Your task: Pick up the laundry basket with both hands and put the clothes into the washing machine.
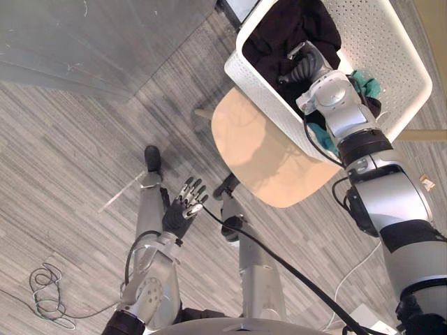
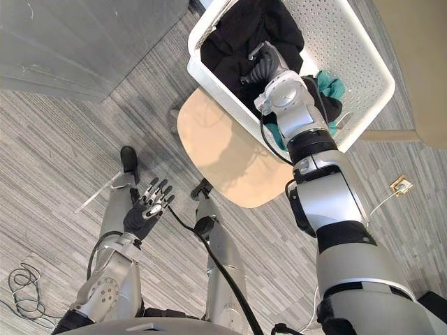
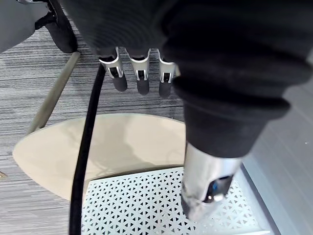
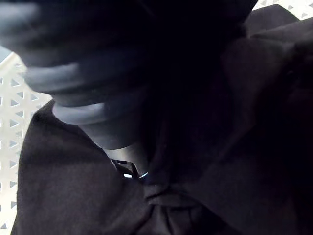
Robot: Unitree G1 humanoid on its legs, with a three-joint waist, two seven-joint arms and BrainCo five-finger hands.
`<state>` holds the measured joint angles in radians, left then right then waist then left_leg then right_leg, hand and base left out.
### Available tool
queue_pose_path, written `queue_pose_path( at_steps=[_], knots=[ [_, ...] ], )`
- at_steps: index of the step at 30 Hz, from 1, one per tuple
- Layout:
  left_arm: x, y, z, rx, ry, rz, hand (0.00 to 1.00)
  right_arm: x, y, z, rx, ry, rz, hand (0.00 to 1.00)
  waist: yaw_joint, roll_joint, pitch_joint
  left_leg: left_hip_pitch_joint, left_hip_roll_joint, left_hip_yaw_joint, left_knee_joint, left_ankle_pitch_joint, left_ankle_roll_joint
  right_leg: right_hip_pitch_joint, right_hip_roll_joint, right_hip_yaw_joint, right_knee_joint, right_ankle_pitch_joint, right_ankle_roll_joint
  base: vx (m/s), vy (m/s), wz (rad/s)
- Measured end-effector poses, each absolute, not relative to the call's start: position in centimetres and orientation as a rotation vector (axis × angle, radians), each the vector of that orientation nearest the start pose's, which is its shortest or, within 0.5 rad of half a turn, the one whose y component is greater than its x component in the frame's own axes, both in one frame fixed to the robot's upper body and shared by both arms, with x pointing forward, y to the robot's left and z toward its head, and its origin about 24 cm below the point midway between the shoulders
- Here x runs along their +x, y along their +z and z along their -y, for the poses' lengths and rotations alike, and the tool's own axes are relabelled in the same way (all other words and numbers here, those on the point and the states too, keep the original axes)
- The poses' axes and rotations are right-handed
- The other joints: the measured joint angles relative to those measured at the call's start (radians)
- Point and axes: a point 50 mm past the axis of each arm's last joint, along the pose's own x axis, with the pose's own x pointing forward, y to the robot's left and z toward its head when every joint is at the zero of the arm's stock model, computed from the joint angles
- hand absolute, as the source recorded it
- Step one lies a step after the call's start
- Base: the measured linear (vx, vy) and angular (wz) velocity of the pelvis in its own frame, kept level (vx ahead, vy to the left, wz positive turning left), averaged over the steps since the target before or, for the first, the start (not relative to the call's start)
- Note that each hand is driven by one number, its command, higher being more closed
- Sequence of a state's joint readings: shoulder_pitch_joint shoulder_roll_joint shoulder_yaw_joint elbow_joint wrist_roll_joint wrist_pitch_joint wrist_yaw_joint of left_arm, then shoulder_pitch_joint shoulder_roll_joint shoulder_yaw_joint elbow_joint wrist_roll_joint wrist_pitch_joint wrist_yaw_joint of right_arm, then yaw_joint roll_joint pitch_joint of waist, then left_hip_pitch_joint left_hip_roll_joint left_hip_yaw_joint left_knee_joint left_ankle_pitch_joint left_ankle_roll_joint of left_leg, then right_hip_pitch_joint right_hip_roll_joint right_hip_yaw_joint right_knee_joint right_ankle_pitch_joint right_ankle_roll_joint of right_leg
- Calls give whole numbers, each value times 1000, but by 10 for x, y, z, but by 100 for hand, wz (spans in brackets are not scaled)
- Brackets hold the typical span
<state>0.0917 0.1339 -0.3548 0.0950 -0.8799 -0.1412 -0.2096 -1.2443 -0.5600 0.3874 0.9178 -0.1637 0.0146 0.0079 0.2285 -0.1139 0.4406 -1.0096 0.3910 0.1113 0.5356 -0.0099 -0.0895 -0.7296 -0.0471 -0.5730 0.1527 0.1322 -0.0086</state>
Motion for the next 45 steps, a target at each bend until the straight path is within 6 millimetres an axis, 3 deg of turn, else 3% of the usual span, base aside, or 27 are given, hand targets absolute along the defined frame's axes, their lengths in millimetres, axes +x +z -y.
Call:
queue_pose_path(
  at_steps=[22, 29, 34, 36, 38, 45],
  knots=[
    [219, 7, -100, -764, -343, -123, 0, 416, 274, 187, -934, -84, 300, 100, -5, 0, 0, 6, 1, 0, -5, 7, 1, 31, 19, -2, -65, 39, 2, 55, 1, 0],
    [219, 7, -100, -743, -339, -122, 0, 410, 294, 185, -924, -154, 405, 100, -16, -3, 1, 5, 4, -1, 3, 6, 1, 33, 22, 3, -65, 45, 6, 57, -4, -2],
    [219, 8, -102, -721, -333, -112, 0, 394, 324, 175, -915, -238, 590, 100, -29, -24, 5, 5, 23, -3, 25, -1, 2, 38, 37, 10, -65, 43, 12, 46, -17, -10],
    [219, 9, -102, -722, -333, -103, 0, 378, 344, 176, -869, -301, 718, 100, -33, -35, 5, 5, 29, -7, 32, -2, 1, 41, 42, 10, -65, 43, 12, 50, -28, -5],
    [219, 9, -103, -718, -330, -100, 0, 364, 352, 176, -837, -339, 812, 100, -39, -41, 5, 7, 33, -14, 39, -5, -2, 49, 45, 8, -57, 42, 11, 67, -19, 0],
    [217, 11, -106, -675, -365, -106, 0, 333, 340, 177, -810, -361, 951, 100, -51, -93, 3, 38, 32, -33, 35, -9, -14, 76, 41, -10, -20, 13, 3, 85, -15, 8]
  ],
)
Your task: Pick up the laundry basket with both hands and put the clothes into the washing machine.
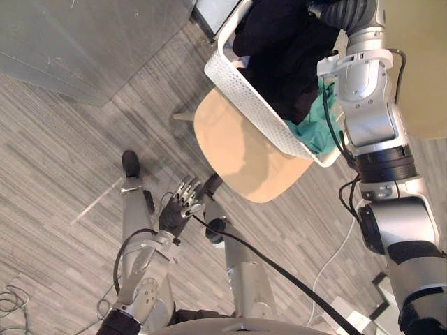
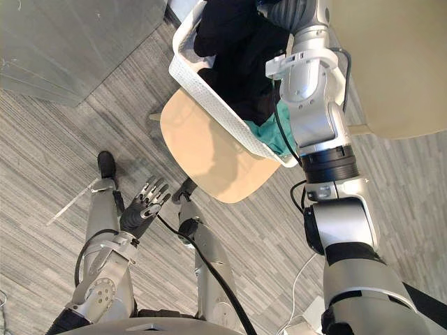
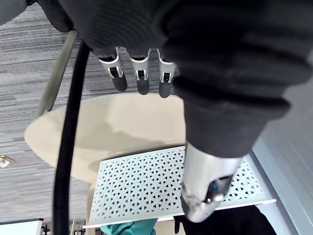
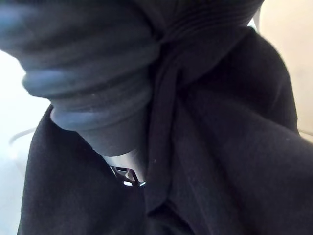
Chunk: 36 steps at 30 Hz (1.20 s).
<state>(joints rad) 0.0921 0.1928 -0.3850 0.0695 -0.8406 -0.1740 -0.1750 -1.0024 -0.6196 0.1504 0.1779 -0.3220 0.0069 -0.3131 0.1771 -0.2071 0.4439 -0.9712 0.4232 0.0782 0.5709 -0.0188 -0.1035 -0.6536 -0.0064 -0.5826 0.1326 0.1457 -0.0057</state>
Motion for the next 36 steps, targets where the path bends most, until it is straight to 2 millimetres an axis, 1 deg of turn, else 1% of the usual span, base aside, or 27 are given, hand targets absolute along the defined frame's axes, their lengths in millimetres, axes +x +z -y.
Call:
queue_pose_path(
  at_steps=[2, 4, 6, 7, 10, 13, 15, 16, 18, 19, 20, 21, 22, 24, 25, 26, 27, 28, 29, 32, 34, 35, 36],
  knots=[
    [216, 12, -106, -658, -384, -110, 0, 327, 337, 178, -799, -357, 972, 100, -4, -10, 3, 9, -2, 0, 0, 0, 0, 10, -2, -1, 2, 1, -2, 75, 5, 6],
    [216, 11, -107, -651, -387, -119, 0, 322, 333, 181, -788, -360, 982, 100, -9, -12, 2, 17, -7, -2, 1, -1, 1, 21, -6, -4, 2, 1, -1, 76, 18, 11],
    [216, 11, -109, -640, -389, -120, 0, 316, 329, 184, -777, -364, 992, 100, -9, -19, 3, 29, -11, 0, 0, -2, 1, 31, -9, -3, 2, 0, -1, 75, 26, 6],
    [216, 11, -111, -630, -389, -121, 0, 312, 324, 187, -771, -364, 999, 100, -10, -29, 3, 42, -13, 0, 1, -4, 0, 44, -10, -1, 2, 0, 0, 65, 22, 1],
    [215, 10, -114, -609, -392, -128, 0, 306, 315, 188, -771, -354, 1000, 100, -13, -44, 2, 69, -14, 2, -2, -7, -2, 66, -11, 0, 4, -4, -2, 64, 17, 4],
    [212, 8, -121, -524, -401, -141, 0, 298, 302, 196, -766, -357, 993, 100, -16, -61, 1, 123, -25, 6, -20, -7, -5, 101, -26, 1, 31, -28, -2, 67, 15, 14],
    [210, 7, -123, -452, -411, -137, 0, 295, 296, 205, -764, -378, 975, 100, -14, -63, 1, 176, -32, 15, -38, -6, -7, 139, -33, 3, 38, -44, 4, 75, 12, 13],
    [209, 11, -122, -422, -418, -122, 0, 292, 295, 207, -762, -382, 978, 100, -14, -66, -1, 201, -36, 24, -51, -6, -8, 152, -38, 8, 44, -52, 3, 79, 14, 8],
    [209, 28, -118, -376, -427, -41, 0, 284, 290, 211, -755, -382, 994, 100, -19, -81, -13, 276, -49, 56, -83, 2, -10, 186, -55, 28, 57, -58, 2, 74, 12, -3],
    [210, 33, -117, -366, -433, -15, 0, 282, 289, 213, -755, -383, 996, 100, -21, -87, -17, 294, -53, 63, -93, 4, -11, 193, -58, 32, 59, -59, 2, 74, -4, -4],
    [210, 41, -115, -345, -441, 31, 0, 281, 287, 217, -760, -384, 990, 100, -31, -93, -26, 325, -57, 72, -104, 6, -11, 212, -61, 43, 60, -60, 3, 79, -10, -7],
    [210, 45, -115, -323, -438, 57, 0, 280, 284, 219, -764, -383, 977, 100, -34, -102, -39, 345, -57, 84, -106, 4, -12, 223, -61, 52, 60, -61, 3, 82, -13, -11],
    [210, 49, -114, -301, -437, 79, 0, 280, 283, 221, -767, -381, 968, 100, -41, -107, -44, 370, -57, 93, -110, 1, -13, 239, -61, 60, 59, -61, 3, 75, -13, -17],
    [212, 54, -113, -238, -430, 109, 0, 278, 280, 225, -767, -376, 956, 100, -60, -112, -81, 410, -60, 119, -116, -6, -13, 259, -64, 82, 58, -61, 3, 72, 5, -20],
    [214, 56, -114, -202, -414, 125, 0, 279, 278, 225, -774, -351, 945, 100, -70, -112, -105, 450, -62, 140, -120, -15, -13, 283, -68, 98, 56, -61, 4, 53, 23, -20],
    [214, 56, -114, -188, -410, 129, 0, 279, 278, 225, -771, -344, 942, 100, -73, -112, -113, 457, -62, 145, -121, -18, -13, 286, -68, 104, 54, -61, 5, 49, 34, -26],
    [215, 57, -115, -154, -394, 142, 0, 279, 276, 225, -764, -333, 938, 100, -78, -105, -143, 486, -62, 164, -124, -28, -15, 306, -68, 117, 41, -63, 10, 34, 37, -29],
    [217, 60, -116, -124, -372, 160, 0, 278, 276, 225, -760, -323, 940, 100, -87, -98, -178, 512, -63, 182, -126, -43, -24, 322, -66, 136, 20, -64, 14, 41, 47, -31],
    [217, 61, -117, -108, -363, 171, 0, 278, 276, 224, -759, -314, 943, 100, -91, -93, -193, 526, -63, 190, -127, -47, -23, 334, -65, 142, 9, -62, 14, 46, 53, -32],
    [216, 74, -114, -90, -324, 240, 0, 277, 277, 224, -779, -290, 945, 100, -102, -63, -261, 609, -67, 244, -149, -65, -26, 399, -59, 186, -55, -34, 22, 65, 60, -33],
    [216, 86, -112, -100, -291, 311, 0, 276, 281, 225, -794, -276, 956, 100, -118, -34, -311, 669, -91, 274, -178, -67, -26, 446, -66, 201, -101, -10, 30, 97, 64, -21],
    [216, 89, -112, -101, -274, 325, 0, 276, 282, 226, -790, -273, 958, 100, -120, -26, -321, 685, -95, 282, -186, -66, -24, 456, -67, 210, -110, -2, 29, 103, 66, -18],
    [217, 93, -112, -102, -248, 348, 0, 275, 284, 227, -797, -271, 960, 100, -125, -10, -343, 709, -104, 295, -200, -62, -18, 474, -70, 220, -125, 8, 40, 59, 44, -17]
  ],
)
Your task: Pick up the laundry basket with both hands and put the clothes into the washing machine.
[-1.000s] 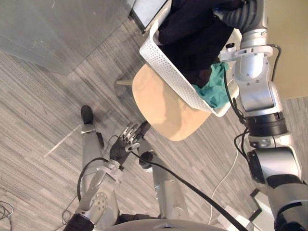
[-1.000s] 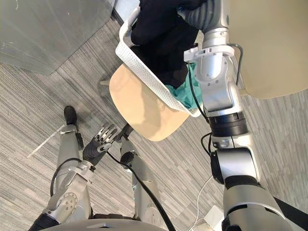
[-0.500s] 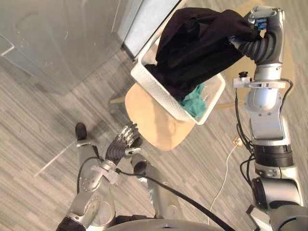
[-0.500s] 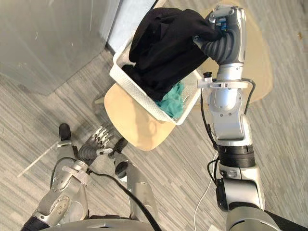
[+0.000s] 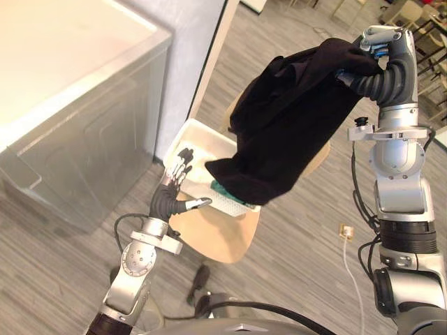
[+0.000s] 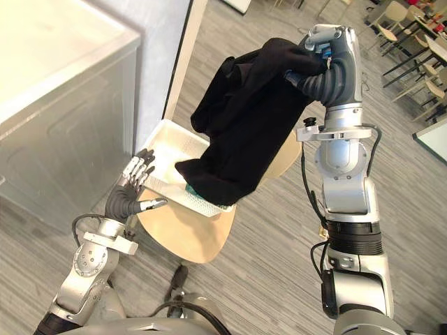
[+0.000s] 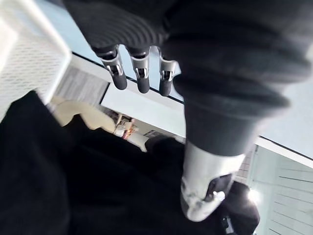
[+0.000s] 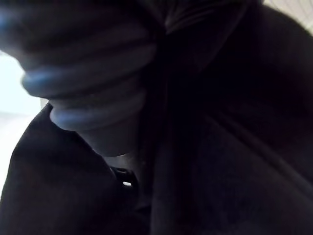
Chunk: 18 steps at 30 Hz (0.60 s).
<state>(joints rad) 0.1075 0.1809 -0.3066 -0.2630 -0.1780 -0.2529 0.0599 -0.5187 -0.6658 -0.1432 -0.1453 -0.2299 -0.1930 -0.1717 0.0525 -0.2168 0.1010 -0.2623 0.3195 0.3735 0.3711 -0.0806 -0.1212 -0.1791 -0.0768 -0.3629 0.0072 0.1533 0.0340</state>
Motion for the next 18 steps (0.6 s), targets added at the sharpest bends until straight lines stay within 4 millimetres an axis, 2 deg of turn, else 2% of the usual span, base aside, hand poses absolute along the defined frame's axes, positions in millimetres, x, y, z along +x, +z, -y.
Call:
queue_pose_path(
  at_steps=[3, 6, 12, 18],
  knots=[
    [221, 99, -112, -52, -176, 394, 0, 274, 289, 229, -830, -255, 963, 100, -5, 36, -31, 75, -22, 33, -43, 1, 0, 47, -8, 26, -28, 9, 10, 73, 50, -20],
    [225, 105, -112, 3, -114, 430, 0, 274, 293, 228, -812, -245, 970, 100, -15, 55, -59, 133, -39, 51, -80, 3, -4, 83, -10, 48, -51, 13, 15, 66, 35, -20],
    [240, 108, -109, 128, -65, 441, 0, 275, 314, 213, -753, -202, 1050, 100, -40, 79, -106, 218, -62, 87, -138, 6, -8, 129, -12, 85, -88, 23, 21, 36, 27, -20],
    [268, 97, -98, 185, -81, 367, 0, 282, 307, 191, -714, -57, 1032, 100, -66, 87, -118, 249, -68, 105, -151, 6, -11, 139, -12, 111, -88, 24, 22, -4, 29, -11]
  ],
)
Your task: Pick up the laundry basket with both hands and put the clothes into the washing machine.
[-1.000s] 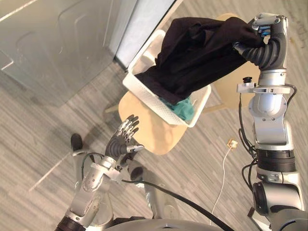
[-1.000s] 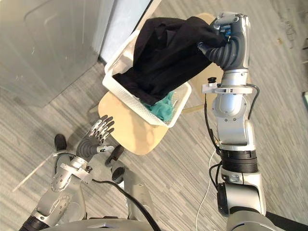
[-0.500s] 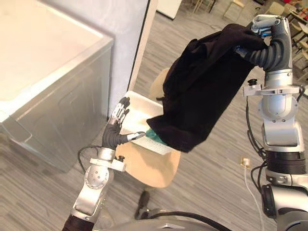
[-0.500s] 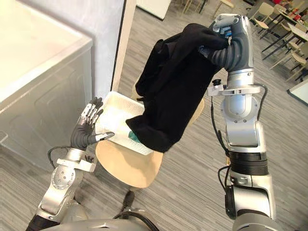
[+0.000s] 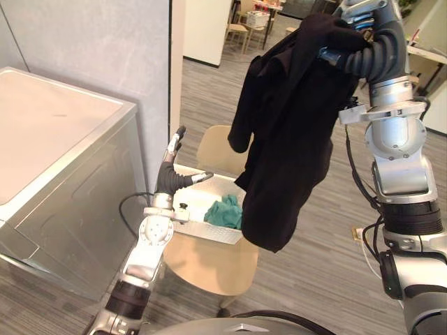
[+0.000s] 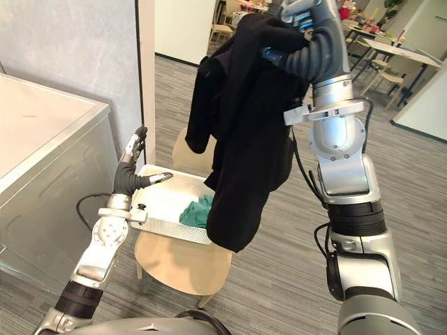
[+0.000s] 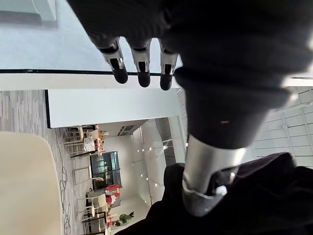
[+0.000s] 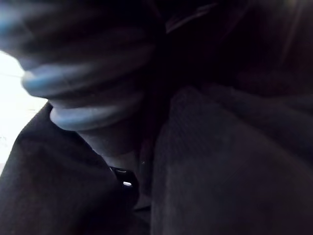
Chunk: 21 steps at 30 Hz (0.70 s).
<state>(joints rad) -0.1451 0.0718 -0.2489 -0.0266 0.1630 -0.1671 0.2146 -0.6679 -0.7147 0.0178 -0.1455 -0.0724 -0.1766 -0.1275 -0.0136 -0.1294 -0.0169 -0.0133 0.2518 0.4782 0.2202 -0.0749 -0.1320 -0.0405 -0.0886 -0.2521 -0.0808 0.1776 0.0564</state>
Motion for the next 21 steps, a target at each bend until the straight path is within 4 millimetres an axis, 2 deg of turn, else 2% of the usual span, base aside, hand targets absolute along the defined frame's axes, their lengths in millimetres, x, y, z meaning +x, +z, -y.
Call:
queue_pose_path(
  at_steps=[8, 13, 17, 21],
  knots=[
    [293, 80, -66, 250, -170, 256, 0, 284, 303, 182, -639, -2, 1021, 100, -27, 10, -8, -2, -21, 14, -31, 10, 4, -29, -10, 20, 0, 7, 2, -13, 16, -7],
    [312, 80, -48, 259, -199, 206, 0, 277, 299, 158, -585, 101, 1052, 100, -46, 23, -18, -1, -26, 11, -42, 12, 6, -30, -11, 19, 0, 10, 5, 4, 13, 0],
    [321, 78, -35, 182, -268, 134, 0, 279, 293, 151, -498, 129, 1030, 100, -51, 22, -20, 5, -35, 10, -60, 21, 7, -30, -15, 19, 0, 10, 5, 0, 0, 0],
    [330, 89, -25, 51, -351, 95, 0, 281, 287, 139, -425, 185, 1008, 100, -55, 23, -21, 12, -39, 14, -71, 26, 7, -30, -16, 22, 1, 10, 5, 0, 0, 0]
  ],
)
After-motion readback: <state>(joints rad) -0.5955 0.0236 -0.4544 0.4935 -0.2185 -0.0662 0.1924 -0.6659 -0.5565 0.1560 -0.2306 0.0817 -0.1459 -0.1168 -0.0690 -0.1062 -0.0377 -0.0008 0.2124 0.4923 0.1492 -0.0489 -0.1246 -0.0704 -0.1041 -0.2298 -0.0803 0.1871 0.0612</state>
